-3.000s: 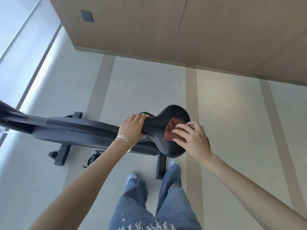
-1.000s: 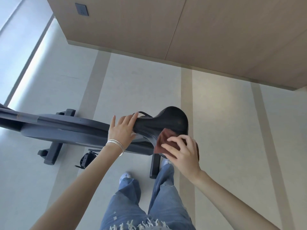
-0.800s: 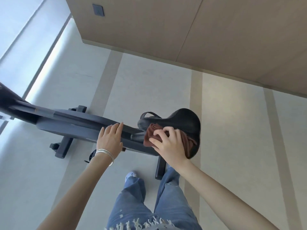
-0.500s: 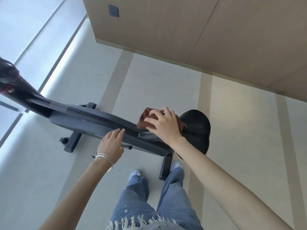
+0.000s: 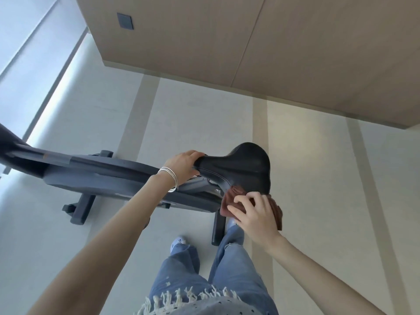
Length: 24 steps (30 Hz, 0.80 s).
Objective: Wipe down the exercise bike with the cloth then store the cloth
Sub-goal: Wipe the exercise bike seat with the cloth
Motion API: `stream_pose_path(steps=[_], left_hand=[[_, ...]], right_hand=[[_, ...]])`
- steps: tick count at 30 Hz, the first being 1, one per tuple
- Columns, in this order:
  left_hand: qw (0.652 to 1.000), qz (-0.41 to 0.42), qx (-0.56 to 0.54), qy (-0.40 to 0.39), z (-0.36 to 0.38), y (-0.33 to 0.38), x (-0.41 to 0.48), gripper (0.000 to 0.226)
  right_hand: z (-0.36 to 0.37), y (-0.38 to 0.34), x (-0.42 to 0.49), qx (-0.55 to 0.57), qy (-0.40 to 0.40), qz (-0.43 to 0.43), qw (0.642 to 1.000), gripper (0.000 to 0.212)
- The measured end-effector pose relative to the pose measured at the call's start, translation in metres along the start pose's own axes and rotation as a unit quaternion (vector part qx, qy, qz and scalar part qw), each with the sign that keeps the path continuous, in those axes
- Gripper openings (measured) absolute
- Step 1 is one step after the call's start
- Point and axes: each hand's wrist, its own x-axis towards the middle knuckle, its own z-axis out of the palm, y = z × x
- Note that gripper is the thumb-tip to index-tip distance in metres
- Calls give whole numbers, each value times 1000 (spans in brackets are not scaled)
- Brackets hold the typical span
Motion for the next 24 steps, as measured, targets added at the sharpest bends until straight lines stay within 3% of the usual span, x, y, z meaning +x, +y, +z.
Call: stream_pose_path(steps=[3,8,14,20,24], left_hand=[[1000,-14,12,-7,-3,2,4,52],[999,-24,23,12,0,5,2,50],[999,-22,16,16,0,3,1,50],[999,-17,36,2,-4,4,2,48],[999,-10,47,-16,-7,3,2,55]], right_hand=[[2,-15,36,-70,-66,-72,993,20],[-3,-16,88,-163,-86,-192,964,18],[-11,7,52,-126,-98,-167,973,13],[-2,-16,98,-176,-120,-252,944,15],[-1,-13,82,-141,-89,-186,968,18]])
